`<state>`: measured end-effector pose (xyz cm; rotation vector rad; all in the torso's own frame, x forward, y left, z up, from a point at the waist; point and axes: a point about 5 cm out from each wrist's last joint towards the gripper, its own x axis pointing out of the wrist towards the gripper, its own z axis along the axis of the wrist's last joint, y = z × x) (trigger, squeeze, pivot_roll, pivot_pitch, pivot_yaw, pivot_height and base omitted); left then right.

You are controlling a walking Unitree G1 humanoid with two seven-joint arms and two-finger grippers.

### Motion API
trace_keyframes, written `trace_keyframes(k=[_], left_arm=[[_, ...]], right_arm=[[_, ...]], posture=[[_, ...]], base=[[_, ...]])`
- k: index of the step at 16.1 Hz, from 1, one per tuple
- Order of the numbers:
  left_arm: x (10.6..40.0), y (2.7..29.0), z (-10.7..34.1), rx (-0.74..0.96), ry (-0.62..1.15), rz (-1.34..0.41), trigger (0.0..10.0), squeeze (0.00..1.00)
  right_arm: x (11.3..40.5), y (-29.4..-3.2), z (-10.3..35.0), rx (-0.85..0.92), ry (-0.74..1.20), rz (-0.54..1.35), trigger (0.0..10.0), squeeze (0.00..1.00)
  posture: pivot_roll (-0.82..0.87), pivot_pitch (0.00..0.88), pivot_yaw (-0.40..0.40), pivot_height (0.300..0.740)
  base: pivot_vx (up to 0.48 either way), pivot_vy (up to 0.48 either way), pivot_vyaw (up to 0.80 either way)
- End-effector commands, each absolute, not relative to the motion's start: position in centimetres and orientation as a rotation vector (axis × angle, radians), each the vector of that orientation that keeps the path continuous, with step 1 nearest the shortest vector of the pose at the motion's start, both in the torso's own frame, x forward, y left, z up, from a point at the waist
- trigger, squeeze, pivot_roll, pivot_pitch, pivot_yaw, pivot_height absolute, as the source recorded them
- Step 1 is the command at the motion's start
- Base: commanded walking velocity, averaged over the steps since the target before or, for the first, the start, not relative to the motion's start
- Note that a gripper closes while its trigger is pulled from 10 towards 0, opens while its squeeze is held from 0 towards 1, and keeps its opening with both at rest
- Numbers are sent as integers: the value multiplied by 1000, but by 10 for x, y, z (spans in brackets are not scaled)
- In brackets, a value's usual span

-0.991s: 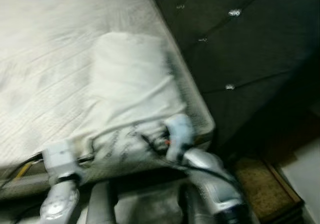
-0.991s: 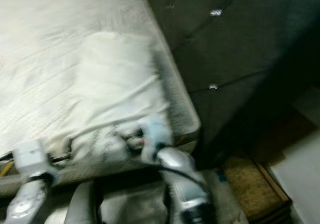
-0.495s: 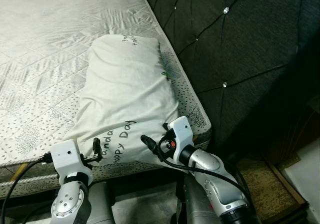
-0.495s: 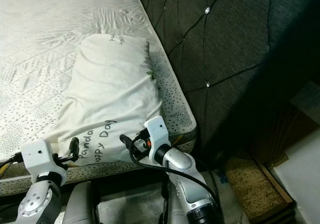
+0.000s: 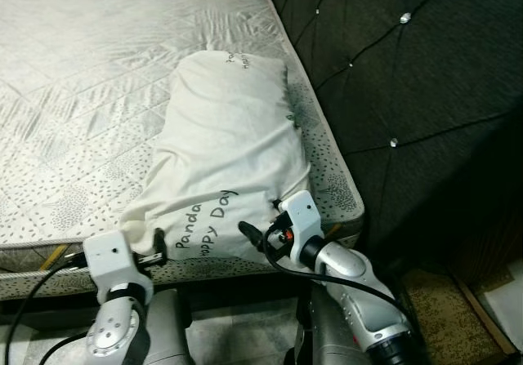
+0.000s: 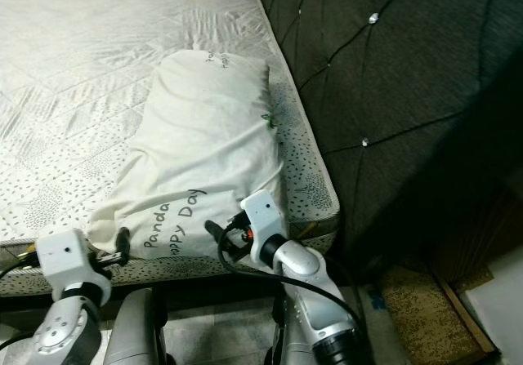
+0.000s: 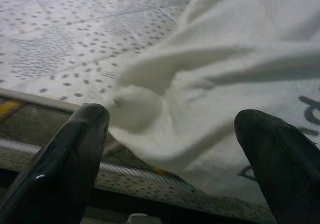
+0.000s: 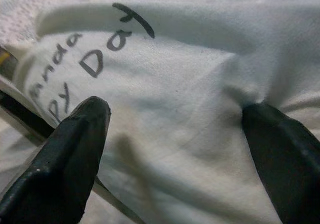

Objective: Clean up the room

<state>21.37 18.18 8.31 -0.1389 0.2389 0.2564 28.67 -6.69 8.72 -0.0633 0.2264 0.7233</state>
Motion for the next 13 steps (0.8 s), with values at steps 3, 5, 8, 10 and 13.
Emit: trace_keyframes(k=[3, 5, 8, 10, 13], left_arm=[[209, 178, 75, -143, 323, 233, 10000, 0], [207, 171, 67, -167, 396, 198, 10000, 0], [207, 158, 73, -125, 372, 112, 10000, 0], [207, 158, 80, -134, 310, 104, 10000, 0], [206, 150, 78, -182, 344, 17, 10000, 0]], right_arm=[[301, -87, 88, -199, 277, 739, 10000, 0], [306, -97, 89, -246, 306, 771, 10000, 0], [319, -111, 108, -212, 298, 817, 10000, 0], [319, -118, 112, -112, 312, 829, 10000, 0], [292, -124, 105, -72, 389, 998, 10000, 0]], posture=[[-19, 129, -67, 565], [-21, 130, -67, 565], [-26, 126, -65, 565], [-25, 124, -65, 565], [-24, 126, -64, 565]], base=[[0, 0, 0], [0, 0, 0], [0, 0, 0], [0, 0, 0], [0, 0, 0]])
